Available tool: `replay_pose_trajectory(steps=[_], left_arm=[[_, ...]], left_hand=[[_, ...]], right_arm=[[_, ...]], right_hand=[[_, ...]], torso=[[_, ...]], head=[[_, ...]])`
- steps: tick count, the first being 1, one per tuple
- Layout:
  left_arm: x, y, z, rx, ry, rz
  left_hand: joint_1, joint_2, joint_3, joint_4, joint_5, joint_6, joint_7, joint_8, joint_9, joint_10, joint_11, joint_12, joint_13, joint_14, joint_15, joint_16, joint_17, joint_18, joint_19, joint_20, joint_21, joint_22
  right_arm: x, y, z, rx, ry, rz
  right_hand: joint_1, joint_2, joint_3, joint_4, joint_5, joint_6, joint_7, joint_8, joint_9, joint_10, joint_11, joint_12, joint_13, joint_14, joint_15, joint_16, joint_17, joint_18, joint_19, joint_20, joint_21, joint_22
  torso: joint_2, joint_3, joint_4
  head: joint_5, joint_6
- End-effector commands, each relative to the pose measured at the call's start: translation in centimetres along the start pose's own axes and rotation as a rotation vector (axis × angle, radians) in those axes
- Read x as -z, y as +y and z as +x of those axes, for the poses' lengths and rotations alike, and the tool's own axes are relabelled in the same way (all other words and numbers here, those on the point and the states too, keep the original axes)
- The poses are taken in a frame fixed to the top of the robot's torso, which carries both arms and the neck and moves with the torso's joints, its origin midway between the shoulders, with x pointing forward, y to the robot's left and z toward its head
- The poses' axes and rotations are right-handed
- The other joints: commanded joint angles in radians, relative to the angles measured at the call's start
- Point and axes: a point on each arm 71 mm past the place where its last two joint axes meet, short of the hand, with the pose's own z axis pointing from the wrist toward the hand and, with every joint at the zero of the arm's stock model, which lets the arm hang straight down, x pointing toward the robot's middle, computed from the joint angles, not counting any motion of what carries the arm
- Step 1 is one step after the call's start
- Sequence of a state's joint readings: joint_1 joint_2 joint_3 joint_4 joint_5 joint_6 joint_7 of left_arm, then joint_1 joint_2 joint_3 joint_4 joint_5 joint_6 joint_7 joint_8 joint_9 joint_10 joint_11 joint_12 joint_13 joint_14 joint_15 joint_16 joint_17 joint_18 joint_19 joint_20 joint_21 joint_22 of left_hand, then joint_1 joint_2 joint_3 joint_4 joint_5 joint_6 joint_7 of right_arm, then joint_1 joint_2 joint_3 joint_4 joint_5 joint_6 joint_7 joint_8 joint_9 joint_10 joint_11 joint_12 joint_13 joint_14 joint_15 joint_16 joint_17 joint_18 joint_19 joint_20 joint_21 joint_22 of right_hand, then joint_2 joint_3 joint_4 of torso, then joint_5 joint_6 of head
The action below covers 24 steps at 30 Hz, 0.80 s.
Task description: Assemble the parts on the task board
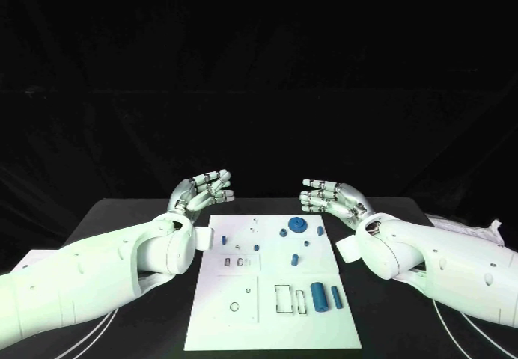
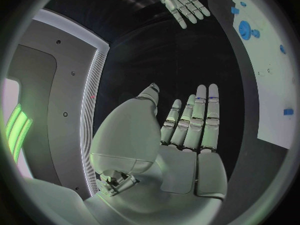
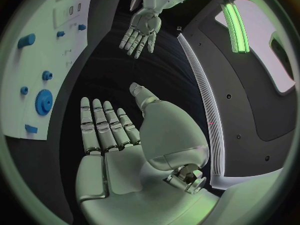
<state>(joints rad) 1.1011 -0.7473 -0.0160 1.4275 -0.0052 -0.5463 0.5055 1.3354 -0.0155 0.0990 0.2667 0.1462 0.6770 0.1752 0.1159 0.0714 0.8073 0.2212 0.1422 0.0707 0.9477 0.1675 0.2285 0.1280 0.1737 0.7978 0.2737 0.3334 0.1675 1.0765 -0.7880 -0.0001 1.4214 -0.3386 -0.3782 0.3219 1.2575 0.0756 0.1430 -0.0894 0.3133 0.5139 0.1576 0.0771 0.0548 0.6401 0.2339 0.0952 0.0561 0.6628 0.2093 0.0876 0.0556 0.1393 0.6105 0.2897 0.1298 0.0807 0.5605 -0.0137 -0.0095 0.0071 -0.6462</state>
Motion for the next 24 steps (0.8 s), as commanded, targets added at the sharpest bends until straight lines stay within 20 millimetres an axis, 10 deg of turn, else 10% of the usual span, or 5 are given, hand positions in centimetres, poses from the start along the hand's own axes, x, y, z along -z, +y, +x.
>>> replay_pose_trajectory(steps=[1,24], left_arm=[[0.3,-0.4,0.7,0.054,0.095,0.02],[4.8,-4.2,1.2,0.163,0.248,-0.04]], left_hand=[[0.028,0.007,0.001,-0.019,-0.006,0.113,0.078,0.021,0.006,0.062,-0.018,0.01,-0.002,0.061,-0.018,0.007,0.008,0.012,0.065,-0.015,0.024,0.006],[0.056,0.013,-0.002,-0.042,-0.006,0.318,0.016,0.03,0.002,0.333,-0.098,0.01,0.021,0.344,-0.109,0.038,0.142,0.01,0.302,-0.107,0.094,0.02]], right_arm=[[0.0,0.9,0.1,0.168,0.014,-0.084],[-0.9,6.3,-1.2,0.992,0.134,-0.216]], right_hand=[[0.046,-0.017,0.017,-0.045,-0.034,0.348,0.081,0.047,0.02,0.308,-0.042,0.043,0.008,0.315,-0.047,0.043,0.011,0.047,0.19,-0.01,0.071,0.018],[0.046,-0.1,0.136,-0.076,-0.091,0.533,0.013,0.007,0.015,0.59,-0.133,-0.018,0.01,0.731,-0.179,0.101,0.065,0.044,0.52,-0.157,0.272,0.086]], torso=[[0.016,0.0017,0.0051],[0.158,0.001,0.0423]], head=[[-0.004,0.0],[-0.052,0.036]])
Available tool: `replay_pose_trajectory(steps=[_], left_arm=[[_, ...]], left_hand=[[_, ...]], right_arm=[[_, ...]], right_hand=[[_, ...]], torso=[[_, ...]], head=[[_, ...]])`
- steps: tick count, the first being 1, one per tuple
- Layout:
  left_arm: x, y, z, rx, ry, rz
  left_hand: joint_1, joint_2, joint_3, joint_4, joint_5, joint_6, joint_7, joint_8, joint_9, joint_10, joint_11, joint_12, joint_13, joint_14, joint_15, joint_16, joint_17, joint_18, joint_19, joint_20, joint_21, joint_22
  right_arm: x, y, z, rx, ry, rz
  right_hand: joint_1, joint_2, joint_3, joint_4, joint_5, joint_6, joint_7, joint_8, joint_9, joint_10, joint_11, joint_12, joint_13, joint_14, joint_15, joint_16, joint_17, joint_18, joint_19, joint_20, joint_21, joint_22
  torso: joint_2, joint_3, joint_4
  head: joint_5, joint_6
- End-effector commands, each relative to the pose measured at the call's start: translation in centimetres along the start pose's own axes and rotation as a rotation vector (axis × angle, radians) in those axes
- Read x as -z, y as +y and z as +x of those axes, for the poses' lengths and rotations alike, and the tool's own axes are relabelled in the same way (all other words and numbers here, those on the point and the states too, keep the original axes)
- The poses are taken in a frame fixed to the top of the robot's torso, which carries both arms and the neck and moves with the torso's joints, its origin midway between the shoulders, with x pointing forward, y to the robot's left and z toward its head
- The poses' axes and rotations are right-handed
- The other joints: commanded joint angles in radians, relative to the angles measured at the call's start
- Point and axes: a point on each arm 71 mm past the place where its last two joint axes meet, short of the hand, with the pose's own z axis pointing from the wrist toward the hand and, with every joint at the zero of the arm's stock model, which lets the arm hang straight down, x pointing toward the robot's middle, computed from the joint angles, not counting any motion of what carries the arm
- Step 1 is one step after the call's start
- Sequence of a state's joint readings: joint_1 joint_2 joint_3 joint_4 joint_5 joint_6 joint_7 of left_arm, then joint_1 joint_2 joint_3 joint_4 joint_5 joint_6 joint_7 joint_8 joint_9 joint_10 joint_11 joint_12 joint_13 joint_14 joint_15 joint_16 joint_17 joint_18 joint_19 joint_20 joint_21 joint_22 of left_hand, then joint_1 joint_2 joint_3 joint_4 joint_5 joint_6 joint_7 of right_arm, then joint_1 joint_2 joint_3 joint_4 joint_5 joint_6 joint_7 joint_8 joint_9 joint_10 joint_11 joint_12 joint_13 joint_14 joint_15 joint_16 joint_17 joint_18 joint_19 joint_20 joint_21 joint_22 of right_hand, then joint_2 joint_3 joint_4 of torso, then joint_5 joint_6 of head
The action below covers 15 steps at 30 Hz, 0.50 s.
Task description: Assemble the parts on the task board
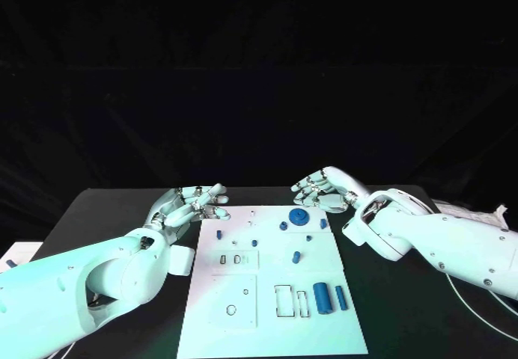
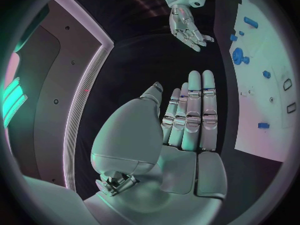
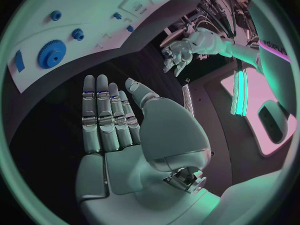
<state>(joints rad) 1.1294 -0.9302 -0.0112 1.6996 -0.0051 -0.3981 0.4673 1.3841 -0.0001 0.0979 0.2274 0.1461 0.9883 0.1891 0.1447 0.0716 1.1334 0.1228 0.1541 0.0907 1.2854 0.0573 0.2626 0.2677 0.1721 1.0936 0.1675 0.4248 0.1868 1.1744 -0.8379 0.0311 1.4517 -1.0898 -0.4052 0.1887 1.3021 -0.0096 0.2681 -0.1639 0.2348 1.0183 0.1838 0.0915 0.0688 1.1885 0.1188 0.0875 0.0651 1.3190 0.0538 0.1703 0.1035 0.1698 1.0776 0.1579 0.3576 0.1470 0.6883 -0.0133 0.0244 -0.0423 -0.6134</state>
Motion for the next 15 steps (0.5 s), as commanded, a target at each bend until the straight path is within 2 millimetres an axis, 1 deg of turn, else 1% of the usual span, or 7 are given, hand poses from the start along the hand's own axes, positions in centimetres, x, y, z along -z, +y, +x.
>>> replay_pose_trajectory(steps=[1,3,5,6,10,13,15], left_arm=[[0.4,-0.4,0.8,0.061,0.041,-0.029],[0.6,-0.9,1.2,0.066,0.053,-0.026],[0.7,-1.4,1.5,0.065,0.065,-0.019],[0.8,-1.8,1.6,0.064,0.072,-0.013],[1.1,-2.4,2.1,0.064,0.088,-0.004],[1.2,-2.7,2.4,0.066,0.097,-0.001],[1.3,-2.8,2.5,0.067,0.101,0.0]], left_hand=[[0.008,-0.003,-0.001,-0.003,-0.006,0.008,0.002,0.0,0.001,0.008,0.001,-0.005,0.001,0.008,0.0,0.005,0.006,0.011,0.008,-0.002,0.004,0.002],[0.009,-0.005,-0.001,-0.004,-0.006,0.009,0.001,-0.003,0.001,0.009,0.0,-0.009,0.001,0.012,-0.001,0.007,0.014,0.011,0.013,-0.004,0.008,0.004],[0.009,-0.006,-0.002,-0.005,-0.006,0.01,0.001,-0.005,0.0,0.011,0.0,-0.014,0.002,0.015,-0.002,0.009,0.023,0.01,0.018,-0.006,0.012,0.007],[0.009,-0.007,-0.002,-0.005,-0.006,0.011,0.001,-0.007,0.0,0.012,0.0,-0.017,0.002,0.016,-0.003,0.011,0.028,0.01,0.021,-0.006,0.015,0.009],[0.009,-0.008,-0.002,-0.005,-0.006,0.011,0.001,-0.009,0.0,0.012,0.0,-0.02,0.002,0.018,-0.003,0.013,0.034,0.01,0.024,-0.007,0.018,0.011],[0.01,-0.009,-0.002,-0.005,-0.006,0.01,0.002,-0.012,-0.001,0.011,0.0,-0.024,0.002,0.018,-0.003,0.013,0.038,0.01,0.025,-0.008,0.02,0.012],[0.01,-0.01,-0.002,-0.006,-0.006,0.009,0.003,-0.014,-0.001,0.01,0.001,-0.027,0.002,0.018,-0.003,0.014,0.042,0.009,0.026,-0.008,0.022,0.013]], right_arm=[[-0.4,0.5,0.6,0.292,0.108,0.007],[-0.6,0.8,0.4,0.362,0.118,0.011],[-0.9,1.0,0.3,0.423,0.127,0.019],[-1.1,1.2,0.2,0.461,0.135,0.026],[-1.4,1.5,0.2,0.546,0.161,0.044],[-1.6,1.6,0.3,0.584,0.179,0.051],[-1.7,1.7,0.4,0.604,0.189,0.053]], right_hand=[[0.0,-0.018,0.009,0.0,-0.016,0.033,-0.017,-0.009,0.001,0.048,-0.023,-0.012,0.001,0.1,-0.031,0.029,0.025,0.014,0.069,-0.033,0.061,0.028],[0.003,-0.023,0.007,0.001,-0.023,0.052,-0.029,-0.006,0.003,0.074,-0.038,-0.009,0.004,0.166,-0.049,0.065,0.049,0.016,0.114,-0.051,0.105,0.05],[-0.002,-0.028,0.004,0.007,-0.036,0.063,-0.038,-0.007,0.003,0.09,-0.046,-0.011,0.005,0.194,-0.061,0.097,0.072,0.014,0.139,-0.063,0.137,0.068],[-0.006,-0.031,0.005,0.015,-0.045,0.068,-0.043,-0.012,0.003,0.097,-0.05,-0.018,0.004,0.193,-0.07,0.152,0.105,0.012,0.157,-0.071,0.167,0.085],[-0.009,-0.044,0.018,0.031,-0.046,0.074,-0.048,-0.024,0.002,0.09,-0.055,-0.025,0.003,0.192,-0.075,0.267,0.179,0.01,0.167,-0.081,0.229,0.124],[-0.013,-0.055,0.031,0.046,-0.047,0.068,-0.047,-0.028,0.0,0.047,-0.054,-0.025,-0.001,0.191,-0.072,0.351,0.231,0.01,0.174,-0.083,0.281,0.158],[-0.016,-0.062,0.039,0.057,-0.053,0.059,-0.048,-0.029,0.0,0.012,-0.049,-0.023,-0.001,0.189,-0.071,0.42,0.272,-0.001,0.197,-0.082,0.372,0.255]], torso=[[0.04,0.0006,0.0126],[0.051,-0.0008,0.0176],[0.062,-0.0013,0.0215],[0.07,-0.0015,0.0236],[0.087,-0.002,0.0287],[0.097,-0.0026,0.033],[0.102,-0.0025,0.0348]], head=[[-0.008,0.008],[-0.014,0.013],[-0.018,0.017],[-0.02,0.019],[-0.028,0.023],[-0.034,0.026],[-0.037,0.026]])
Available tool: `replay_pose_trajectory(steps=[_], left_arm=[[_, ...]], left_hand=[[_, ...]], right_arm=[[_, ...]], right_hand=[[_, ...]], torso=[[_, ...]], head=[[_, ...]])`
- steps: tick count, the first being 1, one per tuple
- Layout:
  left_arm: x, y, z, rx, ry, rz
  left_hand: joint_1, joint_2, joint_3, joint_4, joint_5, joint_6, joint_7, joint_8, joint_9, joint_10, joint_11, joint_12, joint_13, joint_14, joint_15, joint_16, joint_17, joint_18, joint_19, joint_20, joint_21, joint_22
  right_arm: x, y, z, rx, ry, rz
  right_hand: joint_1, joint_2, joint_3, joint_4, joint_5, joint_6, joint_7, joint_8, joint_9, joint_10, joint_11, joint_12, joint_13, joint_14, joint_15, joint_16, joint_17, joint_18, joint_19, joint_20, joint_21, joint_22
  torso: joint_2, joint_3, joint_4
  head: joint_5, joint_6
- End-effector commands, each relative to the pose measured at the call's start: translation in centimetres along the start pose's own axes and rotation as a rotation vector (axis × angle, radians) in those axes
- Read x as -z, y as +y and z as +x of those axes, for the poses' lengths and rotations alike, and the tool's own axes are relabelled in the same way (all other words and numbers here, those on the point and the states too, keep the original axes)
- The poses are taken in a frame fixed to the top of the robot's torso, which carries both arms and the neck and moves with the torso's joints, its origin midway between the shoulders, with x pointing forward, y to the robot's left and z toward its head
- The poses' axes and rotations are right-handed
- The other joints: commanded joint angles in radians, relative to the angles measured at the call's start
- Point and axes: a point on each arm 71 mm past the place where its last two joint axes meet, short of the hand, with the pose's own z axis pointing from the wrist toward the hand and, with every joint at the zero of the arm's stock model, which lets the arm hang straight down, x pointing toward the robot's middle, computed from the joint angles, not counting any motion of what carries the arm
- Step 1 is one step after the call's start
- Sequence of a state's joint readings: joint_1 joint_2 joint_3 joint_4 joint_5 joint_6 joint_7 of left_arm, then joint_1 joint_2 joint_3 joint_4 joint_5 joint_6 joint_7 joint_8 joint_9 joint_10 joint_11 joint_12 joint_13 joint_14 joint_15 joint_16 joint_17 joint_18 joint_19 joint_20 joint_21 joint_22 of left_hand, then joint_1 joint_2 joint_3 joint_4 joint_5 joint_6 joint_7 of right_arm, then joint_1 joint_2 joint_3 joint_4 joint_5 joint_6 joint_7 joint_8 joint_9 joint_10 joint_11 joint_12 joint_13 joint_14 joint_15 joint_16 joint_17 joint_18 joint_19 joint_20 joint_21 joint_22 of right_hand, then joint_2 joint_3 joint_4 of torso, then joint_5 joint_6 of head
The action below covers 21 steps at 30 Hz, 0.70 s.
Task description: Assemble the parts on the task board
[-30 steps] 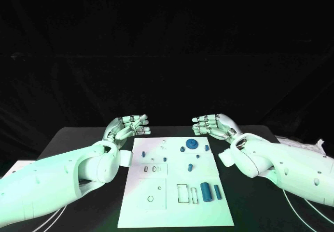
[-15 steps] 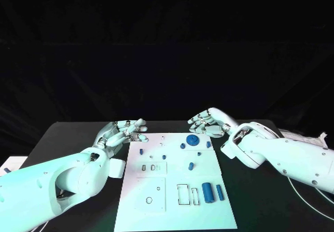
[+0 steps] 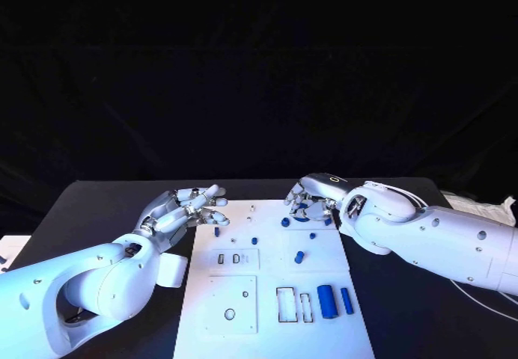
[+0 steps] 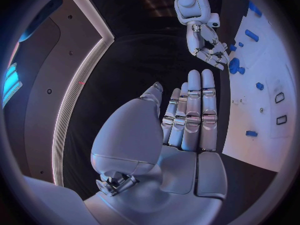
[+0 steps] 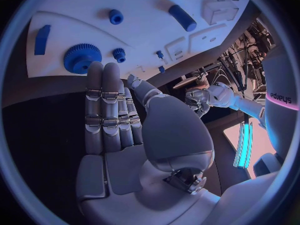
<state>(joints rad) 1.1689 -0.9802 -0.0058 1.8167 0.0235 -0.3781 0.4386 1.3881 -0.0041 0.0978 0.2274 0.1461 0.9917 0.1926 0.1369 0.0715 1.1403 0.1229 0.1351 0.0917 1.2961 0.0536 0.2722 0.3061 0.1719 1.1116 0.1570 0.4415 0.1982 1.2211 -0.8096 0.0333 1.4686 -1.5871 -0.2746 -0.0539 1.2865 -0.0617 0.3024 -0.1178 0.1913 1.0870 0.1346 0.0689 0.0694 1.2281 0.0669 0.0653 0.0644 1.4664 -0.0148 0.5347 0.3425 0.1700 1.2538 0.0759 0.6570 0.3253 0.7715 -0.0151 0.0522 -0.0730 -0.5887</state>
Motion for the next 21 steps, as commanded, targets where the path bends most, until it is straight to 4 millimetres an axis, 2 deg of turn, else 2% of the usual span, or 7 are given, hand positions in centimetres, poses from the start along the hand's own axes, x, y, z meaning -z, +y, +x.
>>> replay_pose_trajectory(steps=[1,2,5,8,21], left_arm=[[0.06,-0.2,0.5,0.018,0.029,-0.001],[0.08,-0.23,0.54,0.018,0.03,-0.001],[0.14,-0.28,0.59,0.018,0.031,0.0],[0.17,-0.31,0.56,0.018,0.029,0.0],[0.05,-0.27,0.26,0.013,0.02,-0.001]], left_hand=[[0.006,-0.006,-0.002,-0.006,-0.006,0.005,0.0,-0.006,-0.001,0.002,0.001,-0.009,0.001,0.008,0.001,0.004,0.005,0.009,0.008,0.002,0.005,0.002],[0.006,-0.006,-0.003,-0.006,-0.006,0.005,0.0,-0.007,-0.001,0.002,0.001,-0.01,0.001,0.008,0.001,0.005,0.007,0.009,0.008,0.002,0.006,0.003],[0.006,-0.006,-0.003,-0.006,-0.006,0.004,0.001,-0.009,-0.001,0.0,0.002,-0.013,0.001,0.008,0.001,0.005,0.011,0.009,0.009,0.002,0.008,0.004],[0.006,-0.007,-0.003,-0.007,-0.006,0.003,0.001,-0.011,-0.002,-0.001,0.003,-0.016,0.001,0.008,0.001,0.006,0.014,0.009,0.01,0.002,0.009,0.005],[0.005,-0.007,-0.003,-0.007,-0.006,0.001,0.003,-0.014,-0.002,-0.002,0.004,-0.019,0.001,0.008,0.002,0.007,0.019,0.009,0.011,0.002,0.012,0.007]], right_arm=[[-0.14,-0.01,0.41,0.145,0.071,0.037],[-0.16,0.02,0.43,0.152,0.075,0.038],[-0.25,0.11,0.48,0.173,0.084,0.04],[-0.34,0.23,0.56,0.185,0.094,0.037],[-0.59,0.95,0.84,0.199,0.122,0.017]], right_hand=[[0.0,-0.014,0.009,0.017,-0.011,-0.013,0.001,-0.005,-0.001,-0.039,0.004,0.0,0.0,0.04,-0.002,0.094,0.056,-0.01,0.036,0.001,0.138,0.153],[0.0,-0.017,0.011,0.02,-0.012,-0.013,0.001,-0.005,0.0,-0.042,0.006,-0.002,0.0,0.041,-0.001,0.122,0.078,-0.016,0.044,0.001,0.18,0.204],[0.006,-0.027,0.025,0.04,-0.014,-0.015,0.0,-0.004,0.001,-0.047,0.005,-0.002,0.001,0.035,0.001,0.294,0.246,-0.035,0.064,0.003,0.33,0.378],[0.012,-0.037,0.036,0.057,-0.014,-0.016,0.001,-0.004,0.002,-0.049,0.007,-0.003,0.001,0.023,0.003,0.388,0.339,-0.043,0.058,0.008,0.409,0.466],[0.02,-0.045,0.044,0.079,-0.024,-0.019,0.0,-0.004,0.002,-0.052,0.01,-0.003,0.001,0.019,0.003,0.482,0.437,-0.052,0.057,0.013,0.487,0.557]], torso=[[0.022,-0.0009,0.009],[0.024,-0.0007,0.0097],[0.03,-0.0016,0.0111],[0.035,-0.0019,0.0121],[0.044,-0.0034,0.0184]], head=[[-0.008,0.003],[-0.009,0.002],[-0.012,0.004],[-0.014,0.002],[-0.019,0.003]])
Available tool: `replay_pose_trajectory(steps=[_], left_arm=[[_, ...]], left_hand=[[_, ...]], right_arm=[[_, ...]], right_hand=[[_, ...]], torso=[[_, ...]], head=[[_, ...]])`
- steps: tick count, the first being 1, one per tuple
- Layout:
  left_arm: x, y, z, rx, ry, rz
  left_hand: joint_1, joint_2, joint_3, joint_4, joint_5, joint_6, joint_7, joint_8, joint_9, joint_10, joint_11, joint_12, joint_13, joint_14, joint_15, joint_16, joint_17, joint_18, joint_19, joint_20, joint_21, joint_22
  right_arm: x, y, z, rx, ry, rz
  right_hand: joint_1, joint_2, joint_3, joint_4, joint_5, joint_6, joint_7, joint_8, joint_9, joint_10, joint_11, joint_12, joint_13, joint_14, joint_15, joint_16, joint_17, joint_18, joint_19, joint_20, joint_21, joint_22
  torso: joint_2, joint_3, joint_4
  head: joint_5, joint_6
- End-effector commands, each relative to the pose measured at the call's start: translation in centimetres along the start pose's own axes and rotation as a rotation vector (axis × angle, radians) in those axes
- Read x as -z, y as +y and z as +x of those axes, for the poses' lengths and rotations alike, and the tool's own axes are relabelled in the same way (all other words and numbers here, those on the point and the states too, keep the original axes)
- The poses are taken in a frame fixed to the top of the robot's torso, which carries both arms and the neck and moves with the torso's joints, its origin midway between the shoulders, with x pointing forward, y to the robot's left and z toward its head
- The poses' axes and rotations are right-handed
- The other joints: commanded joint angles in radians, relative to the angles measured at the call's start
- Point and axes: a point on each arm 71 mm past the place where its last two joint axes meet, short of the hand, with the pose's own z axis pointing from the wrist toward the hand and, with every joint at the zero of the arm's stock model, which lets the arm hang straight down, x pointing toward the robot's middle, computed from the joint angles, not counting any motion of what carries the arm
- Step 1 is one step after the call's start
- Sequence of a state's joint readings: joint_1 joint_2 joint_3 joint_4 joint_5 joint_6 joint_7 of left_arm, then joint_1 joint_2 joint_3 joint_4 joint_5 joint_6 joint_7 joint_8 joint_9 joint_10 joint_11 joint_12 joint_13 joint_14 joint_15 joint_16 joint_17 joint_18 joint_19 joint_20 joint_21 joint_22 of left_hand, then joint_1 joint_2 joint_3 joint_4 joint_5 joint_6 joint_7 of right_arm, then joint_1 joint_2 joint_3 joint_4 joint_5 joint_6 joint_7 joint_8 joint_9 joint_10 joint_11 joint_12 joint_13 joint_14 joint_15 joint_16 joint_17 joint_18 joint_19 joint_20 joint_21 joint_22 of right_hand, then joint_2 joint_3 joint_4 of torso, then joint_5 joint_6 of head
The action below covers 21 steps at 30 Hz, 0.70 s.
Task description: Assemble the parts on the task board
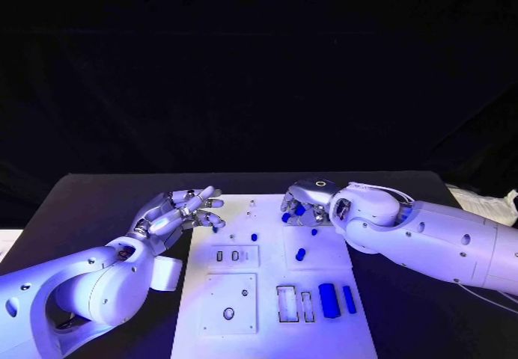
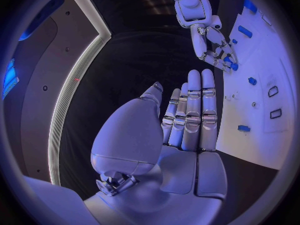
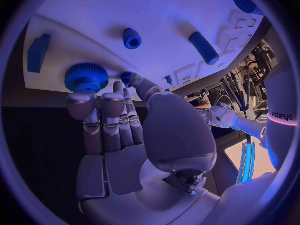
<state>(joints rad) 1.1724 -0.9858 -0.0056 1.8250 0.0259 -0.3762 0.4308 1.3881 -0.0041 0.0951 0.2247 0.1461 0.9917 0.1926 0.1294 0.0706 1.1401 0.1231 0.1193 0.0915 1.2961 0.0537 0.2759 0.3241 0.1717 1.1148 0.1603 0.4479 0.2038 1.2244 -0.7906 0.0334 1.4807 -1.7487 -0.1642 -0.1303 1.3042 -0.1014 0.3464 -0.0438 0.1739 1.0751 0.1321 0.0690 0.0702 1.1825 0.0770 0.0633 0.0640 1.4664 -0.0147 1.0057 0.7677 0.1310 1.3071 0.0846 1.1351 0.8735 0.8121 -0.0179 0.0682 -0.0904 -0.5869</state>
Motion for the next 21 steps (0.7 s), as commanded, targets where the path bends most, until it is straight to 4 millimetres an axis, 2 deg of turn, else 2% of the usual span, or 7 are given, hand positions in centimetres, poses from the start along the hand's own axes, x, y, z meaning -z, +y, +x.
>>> replay_pose_trajectory(steps=[1,12,14,18,21], left_arm=[[-0.06,-0.1,0.18,0.01,0.016,0.004],[-0.04,-0.09,-0.01,0.008,0.012,0.001],[-0.05,-0.09,-0.05,0.008,0.01,0.0],[-0.06,-0.07,-0.08,0.008,0.01,-0.002],[-0.07,-0.05,-0.13,0.007,0.009,-0.004]], left_hand=[[0.006,-0.007,-0.001,-0.004,-0.006,0.0,0.003,-0.007,-0.001,-0.003,0.004,-0.006,0.001,0.008,0.002,0.004,0.004,0.009,0.008,-0.001,0.006,0.002],[0.007,-0.007,0.0,-0.005,-0.006,-0.001,0.004,-0.01,-0.001,-0.004,0.004,-0.009,0.001,0.008,0.002,0.005,0.008,0.009,0.009,-0.001,0.008,0.004],[0.007,-0.007,0.0,-0.005,-0.006,-0.001,0.004,-0.01,-0.001,-0.004,0.004,-0.009,0.001,0.008,0.002,0.005,0.008,0.009,0.009,-0.001,0.008,0.004],[0.007,-0.006,0.0,-0.006,-0.006,-0.001,0.004,-0.01,-0.001,-0.005,0.005,-0.01,0.001,0.009,0.002,0.005,0.01,0.009,0.009,-0.001,0.009,0.004],[0.007,-0.007,0.0,-0.006,-0.006,-0.003,0.005,-0.012,-0.001,-0.006,0.005,-0.012,0.001,0.009,0.002,0.006,0.012,0.009,0.01,-0.001,0.01,0.005]], right_arm=[[-0.13,0.01,0.22,0.038,0.033,0.005],[-0.37,0.31,0.28,0.039,0.038,-0.007],[-0.4,0.34,0.25,0.039,0.034,-0.009],[-0.42,0.37,0.07,0.037,0.007,-0.011],[-0.4,0.41,-0.28,0.031,-0.041,-0.014]], right_hand=[[0.003,-0.004,0.001,0.006,-0.006,-0.007,0.002,-0.004,0.001,-0.005,0.0,-0.001,0.001,0.019,0.003,0.017,0.018,-0.014,0.004,0.005,0.013,0.014],[0.015,0.008,0.02,0.023,-0.007,0.017,-0.003,0.003,0.006,0.02,-0.006,0.003,0.003,0.03,0.0,0.116,0.128,-0.027,0.027,0.004,0.091,0.116],[0.021,0.017,0.028,0.027,-0.015,0.03,-0.007,0.007,0.009,0.032,-0.01,0.004,0.004,0.033,-0.003,0.137,0.152,-0.031,0.034,0.002,0.108,0.14],[0.039,0.05,0.056,0.034,-0.052,0.067,-0.017,0.02,0.02,0.067,-0.02,0.009,0.008,0.038,-0.011,0.18,0.199,-0.039,0.053,-0.004,0.15,0.199],[0.038,0.059,0.066,0.044,-0.066,0.082,-0.02,0.024,0.028,0.088,-0.024,0.008,0.01,0.037,-0.014,0.198,0.217,-0.044,0.06,-0.007,0.171,0.228]], torso=[[0.004,-0.0005,0.003],[0.011,-0.0008,0.0066],[0.012,-0.0009,0.0069],[0.013,-0.0013,0.0076],[0.015,-0.0009,0.0085]], head=[[-0.001,0.001],[0.0,0.002],[-0.001,0.003],[-0.001,0.001],[-0.001,0.003]])
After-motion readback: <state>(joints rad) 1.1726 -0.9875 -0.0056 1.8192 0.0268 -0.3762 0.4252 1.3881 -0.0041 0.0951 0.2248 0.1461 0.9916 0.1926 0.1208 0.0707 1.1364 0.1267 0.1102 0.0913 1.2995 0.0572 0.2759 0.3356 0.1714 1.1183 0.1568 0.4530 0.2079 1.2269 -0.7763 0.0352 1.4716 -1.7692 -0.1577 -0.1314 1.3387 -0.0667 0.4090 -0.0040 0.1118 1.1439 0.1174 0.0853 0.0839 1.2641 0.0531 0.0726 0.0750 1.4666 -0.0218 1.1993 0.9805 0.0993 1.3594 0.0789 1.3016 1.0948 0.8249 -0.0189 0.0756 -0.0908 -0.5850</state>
